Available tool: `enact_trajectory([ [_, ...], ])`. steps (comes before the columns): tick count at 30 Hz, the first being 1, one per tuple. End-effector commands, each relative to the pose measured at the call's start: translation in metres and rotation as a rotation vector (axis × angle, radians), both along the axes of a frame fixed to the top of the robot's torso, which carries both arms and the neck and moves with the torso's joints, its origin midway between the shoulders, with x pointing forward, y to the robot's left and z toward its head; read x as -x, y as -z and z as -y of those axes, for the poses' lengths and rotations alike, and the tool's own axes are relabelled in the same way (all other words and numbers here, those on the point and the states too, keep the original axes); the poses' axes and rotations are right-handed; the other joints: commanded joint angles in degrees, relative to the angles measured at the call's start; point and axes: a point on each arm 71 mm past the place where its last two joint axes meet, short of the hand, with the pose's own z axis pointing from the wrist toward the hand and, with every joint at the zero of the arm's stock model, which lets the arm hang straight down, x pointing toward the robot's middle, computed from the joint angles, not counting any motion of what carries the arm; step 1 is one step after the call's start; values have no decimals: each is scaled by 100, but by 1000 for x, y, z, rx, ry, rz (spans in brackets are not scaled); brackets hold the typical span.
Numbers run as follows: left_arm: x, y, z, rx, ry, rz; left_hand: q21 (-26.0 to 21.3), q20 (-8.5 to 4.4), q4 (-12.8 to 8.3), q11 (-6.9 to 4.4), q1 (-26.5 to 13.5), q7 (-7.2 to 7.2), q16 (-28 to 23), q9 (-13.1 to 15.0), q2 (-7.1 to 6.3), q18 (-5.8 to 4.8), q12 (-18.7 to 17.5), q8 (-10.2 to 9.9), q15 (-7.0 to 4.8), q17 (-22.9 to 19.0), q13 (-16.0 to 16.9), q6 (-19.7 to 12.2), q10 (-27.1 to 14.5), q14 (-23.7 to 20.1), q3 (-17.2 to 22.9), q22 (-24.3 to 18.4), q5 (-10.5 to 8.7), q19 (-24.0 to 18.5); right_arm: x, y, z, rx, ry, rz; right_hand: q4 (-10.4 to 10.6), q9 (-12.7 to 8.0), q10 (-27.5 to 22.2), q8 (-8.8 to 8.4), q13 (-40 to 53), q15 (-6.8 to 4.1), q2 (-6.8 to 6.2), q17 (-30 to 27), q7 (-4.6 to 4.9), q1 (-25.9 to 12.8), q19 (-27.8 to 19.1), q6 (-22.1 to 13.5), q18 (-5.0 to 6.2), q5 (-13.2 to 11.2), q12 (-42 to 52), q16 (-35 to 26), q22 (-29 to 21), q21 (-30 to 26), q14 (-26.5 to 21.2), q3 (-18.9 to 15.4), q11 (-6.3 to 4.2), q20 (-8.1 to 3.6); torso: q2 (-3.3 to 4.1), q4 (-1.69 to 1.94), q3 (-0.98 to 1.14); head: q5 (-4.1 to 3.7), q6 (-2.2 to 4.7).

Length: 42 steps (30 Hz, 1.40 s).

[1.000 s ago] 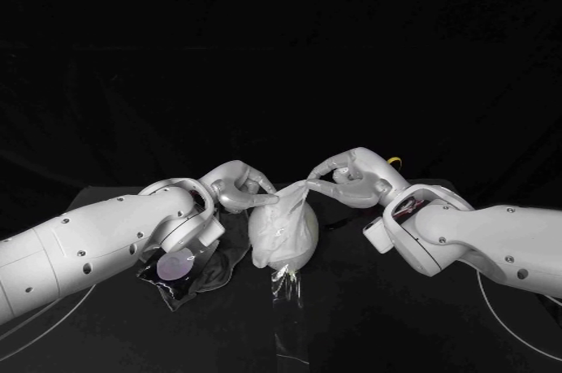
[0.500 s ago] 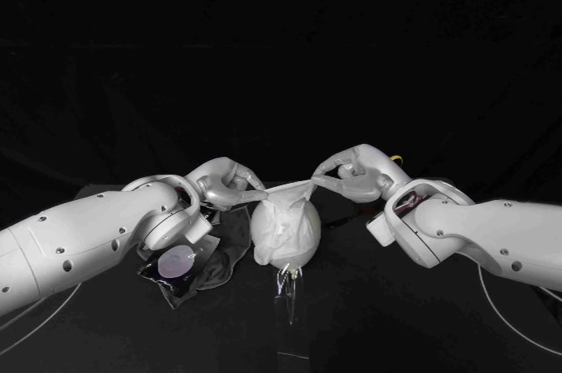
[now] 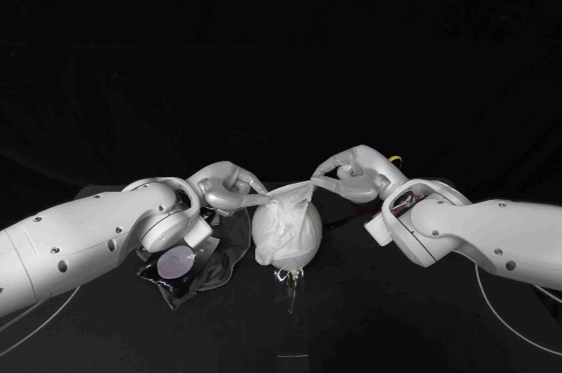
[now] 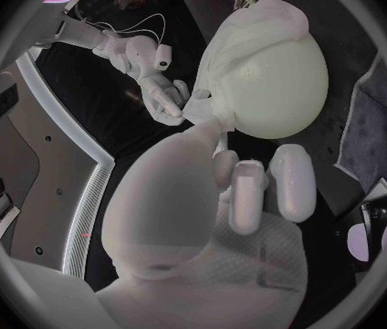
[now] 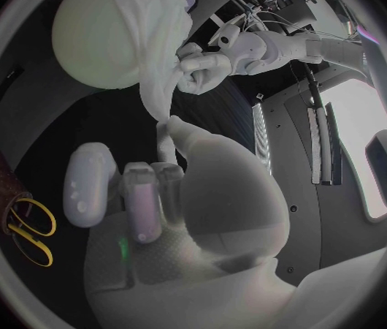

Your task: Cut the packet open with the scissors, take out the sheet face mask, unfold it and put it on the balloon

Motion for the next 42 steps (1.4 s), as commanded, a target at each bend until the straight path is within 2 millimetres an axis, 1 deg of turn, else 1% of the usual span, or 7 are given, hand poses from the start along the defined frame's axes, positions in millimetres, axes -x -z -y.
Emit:
enact_trajectory([
  [1, 2, -1, 1, 36, 4, -38, -4, -28, 1, -5, -43, -26, -4, 430, -10, -61, -21, 35, -44, 1308, -35, -12, -60, 521, 26, 26, 5, 5, 0, -1, 0, 16, 2, 12, -12, 575, 603, 135, 1505, -46, 10, 1509, -47, 15, 14, 79, 65, 23, 20, 26, 1027, 14, 587, 31, -33, -30, -3, 0, 1, -2, 9],
  [4, 2, -1, 0, 41, -1, -41, -4, -30, -23, -8, -31, -20, -5, 434, -30, -61, -41, 35, -49, 1304, -81, -22, -98, 519, 45, 26, 7, 5, 1, -1, 1, 17, 3, 18, -14, 583, 603, 140, 1505, -46, 7, 1509, -48, 12, 23, 76, 62, 23, 20, 26, 1031, 31, 587, 34, -34, -30, -1, 0, 2, -7, 15],
  [10, 5, -4, -1, 46, 1, -43, -11, -20, -279, 94, 107, 143, -9, 462, -104, -59, -139, 27, 18, 1281, -206, -72, -222, 508, 421, 16, 11, -12, 4, -3, 2, 16, 4, 39, -17, 592, 603, 147, 1505, -47, 4, 1509, -50, 10, 31, 74, 58, 23, 20, 26, 1036, 49, 587, 38, -35, -30, -5, 4, 0, -9, 33],
  [16, 12, -13, 0, 49, 18, -35, -17, 37, -443, 151, -41, 198, -13, 510, -205, -53, -181, 47, 77, 1260, -255, -98, -253, 497, 794, 9, 9, -30, 10, -7, 4, 8, -5, 66, -31, 640, 603, 181, 1505, -52, -12, 1509, -56, -6, 49, 66, 52, 23, 20, 26, 1045, 83, 587, 59, -41, -32, -15, 5, 3, -7, 115],
  [19, 17, -18, 0, 48, 33, -35, -12, 54, -521, 160, -158, 205, -14, 539, -254, -54, -188, 65, 88, 1257, -262, -104, -250, 496, 962, 20, 8, -26, 14, -9, 5, 2, -9, 77, -31, 642, 603, 182, 1505, -52, -12, 1509, -56, -7, 51, 66, 51, 23, 20, 26, 1046, 87, 587, 59, -42, -33, -21, 9, 5, -8, 205],
  [34, 39, -30, -7, 36, 63, -48, 14, 61, -558, 164, -295, 191, -9, 569, -271, -65, -206, 84, 92, 1292, -298, -115, -255, 513, 1075, 68, 8, 14, 35, -17, 13, -19, -16, 88, -30, 656, 603, 193, 1505, -53, -12, 1509, -58, -16, 59, 63, 48, 22, 20, 26, 1050, 103, 587, 66, -43, -33, -132, 44, 10, -63, 307],
  [42, 50, -34, -10, 43, 63, -49, 69, 56, -587, 155, -396, 170, 7, 596, -283, -88, -200, 101, 84, 1399, -273, -123, -191, 566, 1154, 165, 8, 102, 50, -21, 16, -33, -27, 83, -31, 671, 603, 203, 1505, -55, -11, 1509, -60, -22, 64, 61, 46, 23, 20, 26, 1053, 112, 587, 74, -45, -34, -194, 60, -2, -80, 404],
])
